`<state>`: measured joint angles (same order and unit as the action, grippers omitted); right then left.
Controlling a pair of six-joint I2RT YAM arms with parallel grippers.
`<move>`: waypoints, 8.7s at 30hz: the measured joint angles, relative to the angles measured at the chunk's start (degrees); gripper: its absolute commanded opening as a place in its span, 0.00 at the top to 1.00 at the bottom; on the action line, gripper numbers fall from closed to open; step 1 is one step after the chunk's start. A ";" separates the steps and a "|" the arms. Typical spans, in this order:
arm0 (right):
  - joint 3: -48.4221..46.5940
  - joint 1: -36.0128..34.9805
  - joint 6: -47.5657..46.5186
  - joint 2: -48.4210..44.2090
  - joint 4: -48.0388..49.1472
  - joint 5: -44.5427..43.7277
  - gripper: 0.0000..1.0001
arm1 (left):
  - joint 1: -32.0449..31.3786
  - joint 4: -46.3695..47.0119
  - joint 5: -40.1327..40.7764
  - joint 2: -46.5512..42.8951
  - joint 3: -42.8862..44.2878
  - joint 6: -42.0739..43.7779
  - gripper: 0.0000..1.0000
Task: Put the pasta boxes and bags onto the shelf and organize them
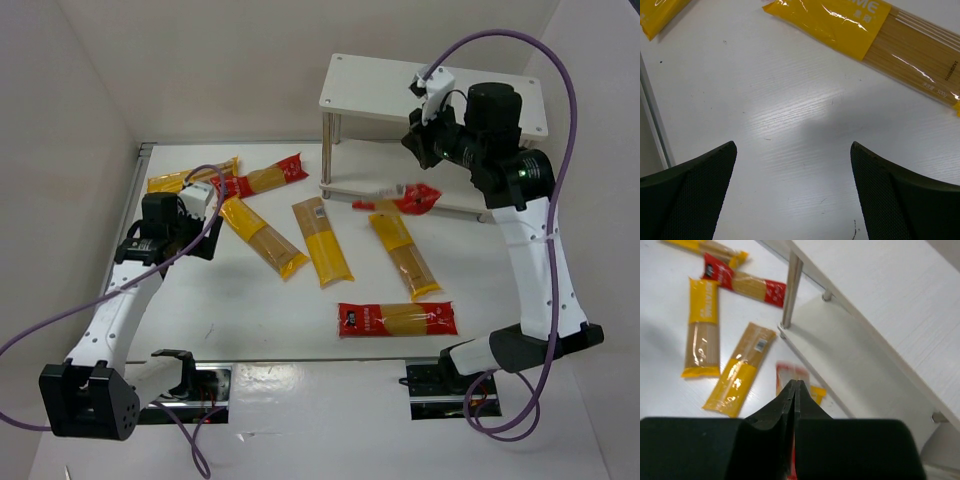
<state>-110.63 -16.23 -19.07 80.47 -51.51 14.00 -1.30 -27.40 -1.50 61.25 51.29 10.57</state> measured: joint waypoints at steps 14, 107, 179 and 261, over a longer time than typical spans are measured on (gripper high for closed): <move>29.81 -4.83 -6.88 -5.05 5.31 -1.29 0.00 | 0.00 0.00 0.24 1.49 -0.02 0.00 0.00; 24.92 -11.47 -4.02 4.94 1.57 1.25 1.00 | 0.00 0.00 0.85 1.68 -0.02 0.17 0.00; -65.11 16.96 2.71 51.82 -7.61 -3.02 1.00 | 2.67 -3.52 -8.41 6.91 -0.02 5.81 0.03; -67.12 31.61 -1.38 43.12 -17.77 1.92 0.04 | 2.67 -4.46 -9.31 9.27 -0.02 5.99 0.03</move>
<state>-177.75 15.38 -20.45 123.59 -69.28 15.92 1.37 -31.86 -10.81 70.52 51.27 16.56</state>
